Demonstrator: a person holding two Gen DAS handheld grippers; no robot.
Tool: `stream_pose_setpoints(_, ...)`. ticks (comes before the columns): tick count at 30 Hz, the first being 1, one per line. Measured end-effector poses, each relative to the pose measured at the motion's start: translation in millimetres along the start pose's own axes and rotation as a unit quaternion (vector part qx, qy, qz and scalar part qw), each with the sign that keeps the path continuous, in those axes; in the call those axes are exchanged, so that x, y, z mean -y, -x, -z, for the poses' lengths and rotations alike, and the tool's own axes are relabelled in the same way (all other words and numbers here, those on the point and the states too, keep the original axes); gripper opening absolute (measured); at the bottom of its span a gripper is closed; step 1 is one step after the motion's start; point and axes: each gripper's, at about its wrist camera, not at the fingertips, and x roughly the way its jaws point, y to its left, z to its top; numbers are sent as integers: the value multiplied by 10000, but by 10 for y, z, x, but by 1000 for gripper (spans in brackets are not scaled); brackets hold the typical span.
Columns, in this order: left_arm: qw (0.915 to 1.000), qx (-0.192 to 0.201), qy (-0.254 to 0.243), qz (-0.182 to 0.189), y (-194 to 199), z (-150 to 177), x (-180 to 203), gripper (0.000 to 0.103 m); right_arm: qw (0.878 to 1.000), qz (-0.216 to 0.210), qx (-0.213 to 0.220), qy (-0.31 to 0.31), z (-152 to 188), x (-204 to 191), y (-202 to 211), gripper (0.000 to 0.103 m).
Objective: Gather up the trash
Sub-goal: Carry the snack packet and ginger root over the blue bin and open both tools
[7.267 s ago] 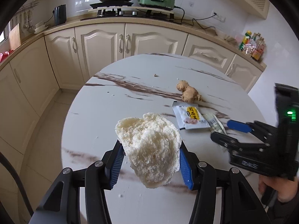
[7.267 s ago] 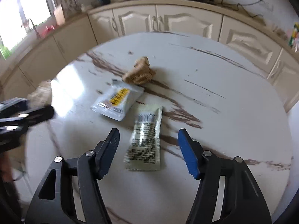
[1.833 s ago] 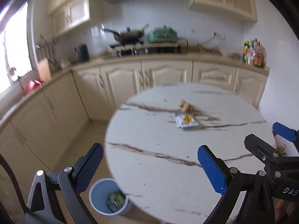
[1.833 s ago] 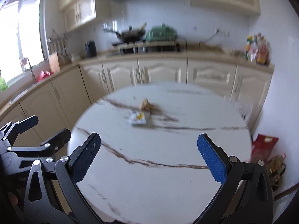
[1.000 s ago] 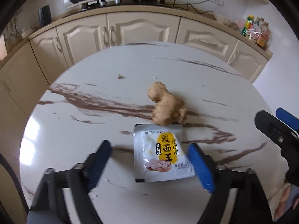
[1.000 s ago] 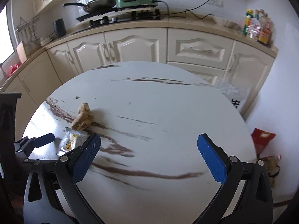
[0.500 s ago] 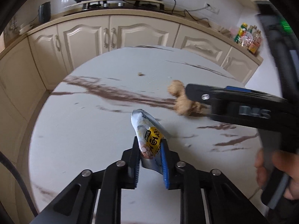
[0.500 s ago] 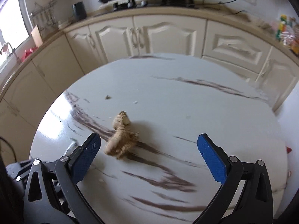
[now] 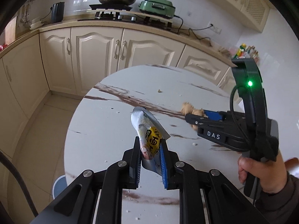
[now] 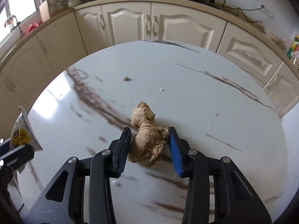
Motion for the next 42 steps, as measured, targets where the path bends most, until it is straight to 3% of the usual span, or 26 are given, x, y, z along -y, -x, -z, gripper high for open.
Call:
stream_pose_setpoints(5, 9997, 233, 7, 37, 441, 122, -141, 14, 9996, -41, 276, -64, 77, -73, 364, 28)
stream_pose_setpoints(10, 9987, 462, 177, -126, 955, 314, -393, 14, 9969, -77, 751, 218, 124, -435, 873, 28)
stream_pose_setpoints(13, 9978, 577, 253, -209, 1277, 488, -560, 14, 9953, -326, 869, 264, 140, -692, 1025, 28)
stream_pose_setpoints(21, 9929, 540, 628, -848, 1920, 1086, -1241, 14, 9807, -1239, 1005, 1129, 310, -2056, 1152, 28)
stream_pose_setpoints(25, 9866, 178, 860, -1375, 1991, 1500, -1681, 14, 9720, -1717, 750, 1419, 449, -2743, 839, 28)
stream_pose_setpoints(30, 9797, -409, 1151, -1592, 1743, 1925, -2052, 14, 9679, -1932, 197, 1596, 691, -3289, 202, 28)
stream_pose_setpoints(34, 9745, -892, 1431, -1482, 1364, 2219, -2367, 14, 9690, -1886, -343, 1561, 876, -3478, -401, 28)
stream_pose_setpoints(42, 9621, -1799, 1676, -1176, 466, 2635, -2706, 15, 9653, -1857, -1372, 1220, 1116, -3476, -1607, 28)
